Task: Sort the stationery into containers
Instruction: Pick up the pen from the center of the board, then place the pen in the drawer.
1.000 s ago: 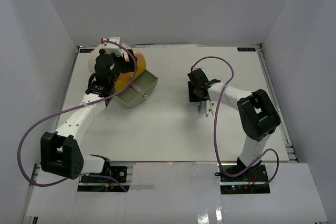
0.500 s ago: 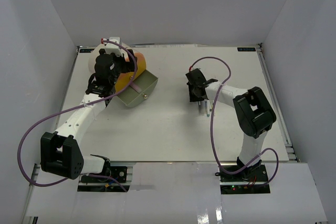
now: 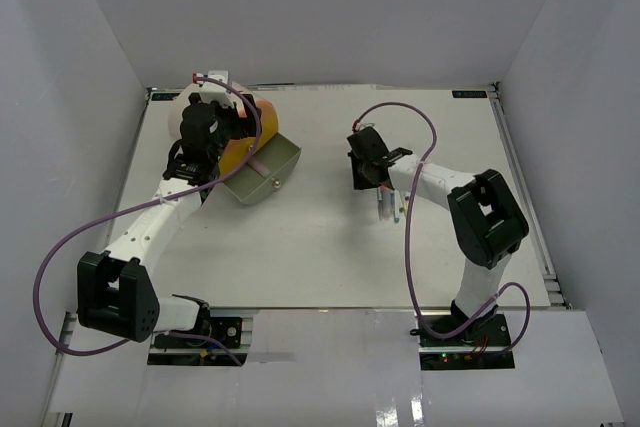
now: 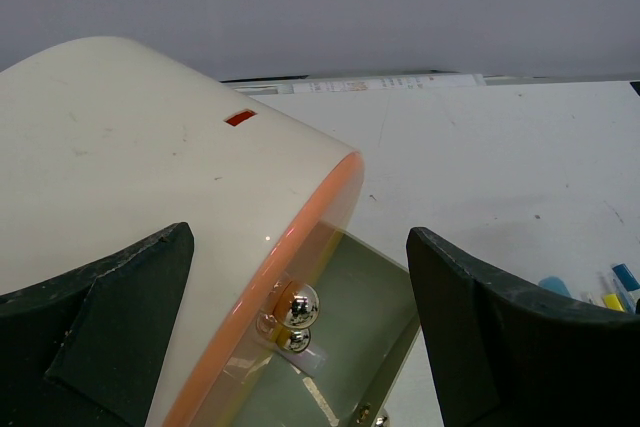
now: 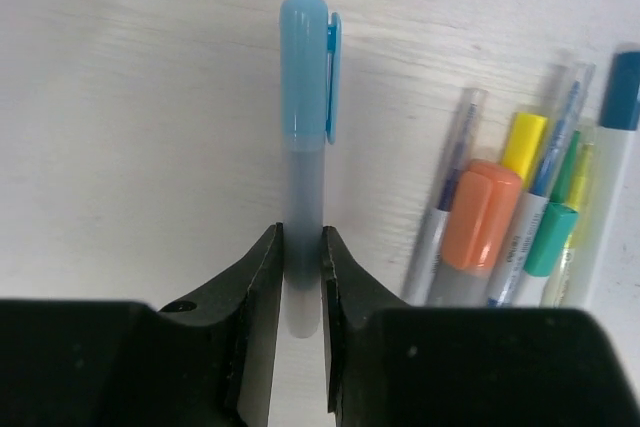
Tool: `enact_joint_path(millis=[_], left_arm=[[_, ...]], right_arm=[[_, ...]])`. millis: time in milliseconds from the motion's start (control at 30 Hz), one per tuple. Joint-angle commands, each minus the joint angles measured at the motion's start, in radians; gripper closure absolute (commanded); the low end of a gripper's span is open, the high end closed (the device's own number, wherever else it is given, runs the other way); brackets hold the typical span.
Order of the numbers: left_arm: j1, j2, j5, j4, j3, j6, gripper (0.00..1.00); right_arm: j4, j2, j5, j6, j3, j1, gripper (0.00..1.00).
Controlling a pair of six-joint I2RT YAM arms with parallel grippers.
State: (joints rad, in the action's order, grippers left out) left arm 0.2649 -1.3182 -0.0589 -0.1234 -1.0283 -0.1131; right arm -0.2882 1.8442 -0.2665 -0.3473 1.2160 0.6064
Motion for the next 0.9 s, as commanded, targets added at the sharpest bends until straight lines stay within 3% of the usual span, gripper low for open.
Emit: enact_joint_path(millis=[0,233,467,700,867], left_arm=[[0.004,0.016,0.039,0.067,-0.021,-0.017,0.02],[0.004,0.019,0.039,0.067,-0.019,-0.020,0.02],[0.002,0.024,0.033,0.067,-0.019,-0.019,0.02],[0.000,0.028,0.033,0.065,-0.019,-0.017,0.02],[0.000,0.030,0.034,0.064,-0.016,-0.017,0.02]], right_arm=[[0.056,-0.105,0.015,-0.031,0.079,0.062,0.92],[0.162,-0.096,0.130,-0.206,0.203,0.141,0.92],[0.273,0.024,0.225,-0.353,0.336,0.204,0.88],[0.362,0.107,0.253,-0.449,0.375,0.214,0.86],[0.397,0.162,0.296,-0.472,0.405,0.219,0.79]])
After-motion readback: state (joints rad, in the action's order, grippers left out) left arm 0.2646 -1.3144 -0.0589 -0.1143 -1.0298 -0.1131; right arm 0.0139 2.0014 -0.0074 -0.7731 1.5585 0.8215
